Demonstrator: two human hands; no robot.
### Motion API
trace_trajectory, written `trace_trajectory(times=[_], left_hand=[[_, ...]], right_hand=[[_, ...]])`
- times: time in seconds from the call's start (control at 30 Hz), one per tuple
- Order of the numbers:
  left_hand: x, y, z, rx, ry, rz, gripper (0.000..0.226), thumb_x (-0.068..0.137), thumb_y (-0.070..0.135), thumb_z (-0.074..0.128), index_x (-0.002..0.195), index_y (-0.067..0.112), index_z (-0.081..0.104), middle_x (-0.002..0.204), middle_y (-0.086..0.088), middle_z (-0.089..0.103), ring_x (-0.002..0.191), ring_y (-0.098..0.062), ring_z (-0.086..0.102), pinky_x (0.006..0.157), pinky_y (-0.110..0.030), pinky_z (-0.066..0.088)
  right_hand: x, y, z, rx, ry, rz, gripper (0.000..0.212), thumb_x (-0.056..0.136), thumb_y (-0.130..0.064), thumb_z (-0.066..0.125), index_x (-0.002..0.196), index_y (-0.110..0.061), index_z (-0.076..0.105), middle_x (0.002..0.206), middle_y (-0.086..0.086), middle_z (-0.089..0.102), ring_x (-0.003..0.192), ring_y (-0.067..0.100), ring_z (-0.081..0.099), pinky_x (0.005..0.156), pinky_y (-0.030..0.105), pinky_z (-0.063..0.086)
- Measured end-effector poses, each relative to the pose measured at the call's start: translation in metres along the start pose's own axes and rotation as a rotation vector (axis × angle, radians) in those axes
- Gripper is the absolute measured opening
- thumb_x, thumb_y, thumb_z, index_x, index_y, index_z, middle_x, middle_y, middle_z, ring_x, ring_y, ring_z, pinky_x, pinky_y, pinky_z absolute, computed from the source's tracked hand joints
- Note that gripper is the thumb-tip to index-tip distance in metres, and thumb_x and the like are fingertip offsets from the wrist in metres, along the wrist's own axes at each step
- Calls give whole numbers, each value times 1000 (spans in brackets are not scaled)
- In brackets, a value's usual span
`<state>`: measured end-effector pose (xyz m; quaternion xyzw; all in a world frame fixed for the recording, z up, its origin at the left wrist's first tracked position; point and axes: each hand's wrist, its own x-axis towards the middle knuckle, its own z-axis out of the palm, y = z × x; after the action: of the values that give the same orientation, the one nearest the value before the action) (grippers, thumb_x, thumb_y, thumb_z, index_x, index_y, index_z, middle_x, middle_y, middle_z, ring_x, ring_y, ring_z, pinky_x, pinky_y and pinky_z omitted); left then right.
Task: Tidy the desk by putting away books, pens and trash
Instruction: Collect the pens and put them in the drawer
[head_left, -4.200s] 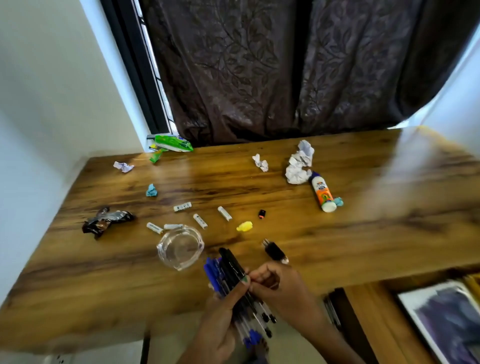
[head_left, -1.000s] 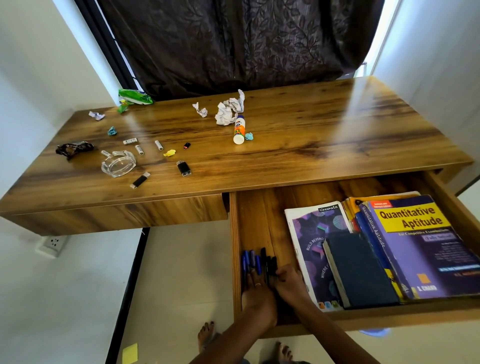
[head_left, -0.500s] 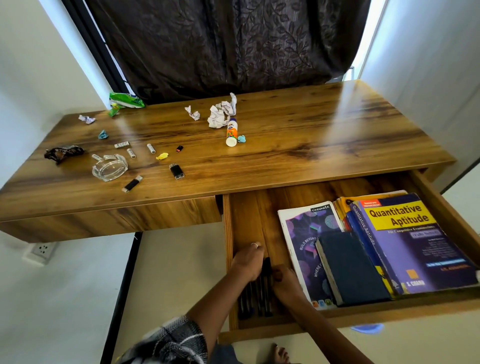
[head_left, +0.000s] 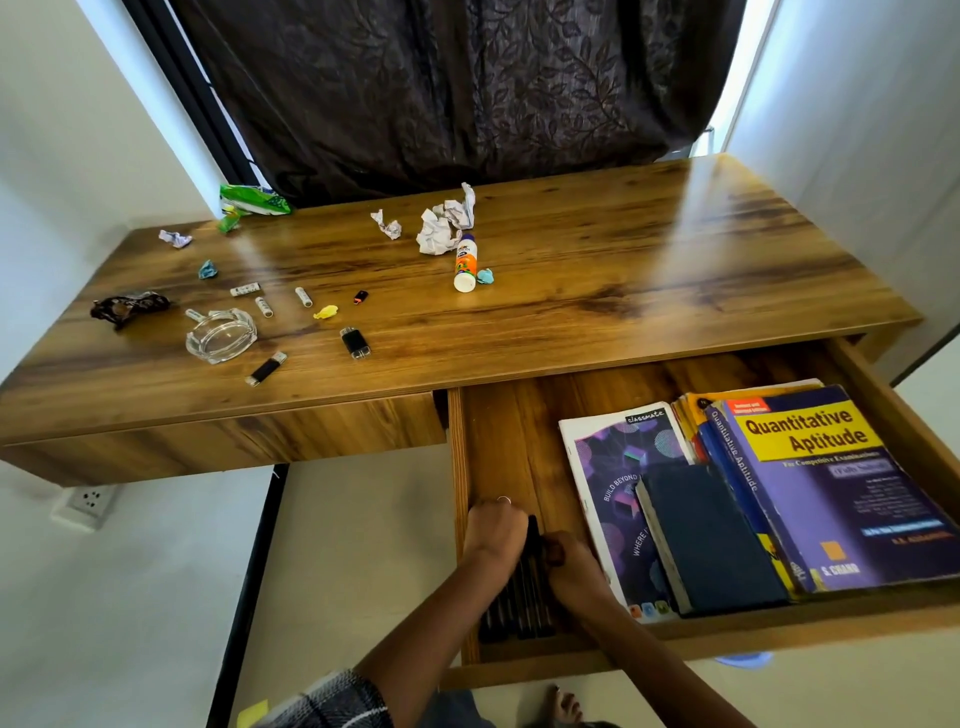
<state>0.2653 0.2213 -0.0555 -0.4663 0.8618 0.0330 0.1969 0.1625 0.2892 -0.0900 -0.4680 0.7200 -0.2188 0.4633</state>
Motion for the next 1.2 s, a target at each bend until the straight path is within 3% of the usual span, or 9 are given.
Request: trace_trajectory(times=[0.13,0.23,0.3,0.37,0.43,0.53,0.7,0.97,1.2], left_hand=[[1,1,3,22,8,-17,18,94,6,49,104,3,64,111,-15,61,97,-26,61,82,-34,50],[2,1,3,7,38,-19,20,94,10,51,108,4,64,117,-16,60,106,-27,59,98,-38,43],[0,-1,4,-13,135,-18,28,96,16,48,119,5,60,130,-17,55,121,-28,51,117,-46,20],[-9,-9,4,-106,265,-38,40,97,14,45,136,6,45,146,-14,42,137,-28,35,120,-46,3],[-25,-23,7,-276,410,-71,51,95,7,44,145,13,33,154,-6,31,145,-22,21,119,-42,-3],[-52,-45,18,-488,562,-117,48,97,11,43,144,14,37,152,-2,34,143,-17,26,118,-39,2],[-73,-62,34,-582,488,-223,52,99,23,39,149,16,23,156,2,25,143,-6,10,117,-31,-4],[-61,-88,21,-622,459,-105,56,99,32,34,150,23,13,157,10,13,145,-3,4,115,-24,-13],[-52,-153,18,-630,425,32,59,96,34,34,150,28,12,157,12,16,144,0,6,113,-20,-16]], right_hand=[[-1,0,-1,6,-11,18,32,95,-5,43,126,-10,48,119,9,57,107,18,56,88,27,48],[-2,-2,-1,23,-7,22,32,96,-6,43,127,-12,46,121,9,56,105,17,55,86,26,48],[-5,-4,-2,29,34,7,32,95,-9,45,127,-13,46,123,8,54,108,17,54,88,26,47],[-7,-6,-5,36,114,-30,32,94,-10,49,125,-14,49,126,6,52,112,19,54,94,31,47],[-10,-9,-11,38,173,-82,29,92,-7,51,120,-15,52,125,5,51,111,18,54,93,30,48],[-11,-14,-19,62,196,-122,34,86,1,56,117,-12,53,119,7,54,103,14,55,85,20,47],[-6,-33,-16,125,245,-113,37,87,1,55,120,-15,53,119,3,57,106,15,58,86,27,51],[6,-74,7,88,317,-155,44,89,-6,53,127,-28,48,129,-7,51,114,4,49,88,19,42],[10,-130,34,149,538,-176,36,89,-2,52,122,-17,56,119,1,58,111,17,54,93,41,49]])
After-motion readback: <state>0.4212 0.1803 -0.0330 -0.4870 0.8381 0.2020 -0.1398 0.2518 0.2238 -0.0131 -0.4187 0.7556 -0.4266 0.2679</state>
